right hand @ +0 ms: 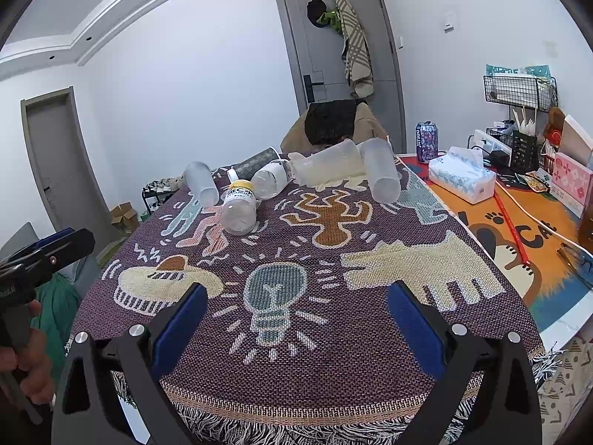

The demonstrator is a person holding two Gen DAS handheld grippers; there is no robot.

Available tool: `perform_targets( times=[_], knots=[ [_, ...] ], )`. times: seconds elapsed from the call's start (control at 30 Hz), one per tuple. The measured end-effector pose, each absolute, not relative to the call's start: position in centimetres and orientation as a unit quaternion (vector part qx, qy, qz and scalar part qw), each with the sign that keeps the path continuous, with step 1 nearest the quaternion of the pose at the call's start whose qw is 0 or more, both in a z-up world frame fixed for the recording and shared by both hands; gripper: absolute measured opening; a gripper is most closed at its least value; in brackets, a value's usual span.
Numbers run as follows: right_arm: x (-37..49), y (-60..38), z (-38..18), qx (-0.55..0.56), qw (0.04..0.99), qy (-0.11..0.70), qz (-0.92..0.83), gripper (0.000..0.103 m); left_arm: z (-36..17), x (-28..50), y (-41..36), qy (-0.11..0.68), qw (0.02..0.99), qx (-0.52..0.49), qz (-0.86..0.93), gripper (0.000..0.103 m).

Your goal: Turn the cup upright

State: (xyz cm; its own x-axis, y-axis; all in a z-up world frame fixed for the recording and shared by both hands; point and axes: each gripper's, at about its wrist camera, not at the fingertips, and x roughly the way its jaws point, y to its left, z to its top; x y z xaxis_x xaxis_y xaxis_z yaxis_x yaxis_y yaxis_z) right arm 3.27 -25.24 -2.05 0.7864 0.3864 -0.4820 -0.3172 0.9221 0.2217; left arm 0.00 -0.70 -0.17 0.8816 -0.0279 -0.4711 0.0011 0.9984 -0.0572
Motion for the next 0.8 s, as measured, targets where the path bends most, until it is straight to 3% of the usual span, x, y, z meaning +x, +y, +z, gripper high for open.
perform_targets(
  times=[0.8],
  knots=[
    [4.4,-26.1,-2.3,0.081,0.94,0.273,0.187,0.096,0.0,2.0,-0.8,0.252,0.967,-0.018,-0.013,0.097]
  ],
)
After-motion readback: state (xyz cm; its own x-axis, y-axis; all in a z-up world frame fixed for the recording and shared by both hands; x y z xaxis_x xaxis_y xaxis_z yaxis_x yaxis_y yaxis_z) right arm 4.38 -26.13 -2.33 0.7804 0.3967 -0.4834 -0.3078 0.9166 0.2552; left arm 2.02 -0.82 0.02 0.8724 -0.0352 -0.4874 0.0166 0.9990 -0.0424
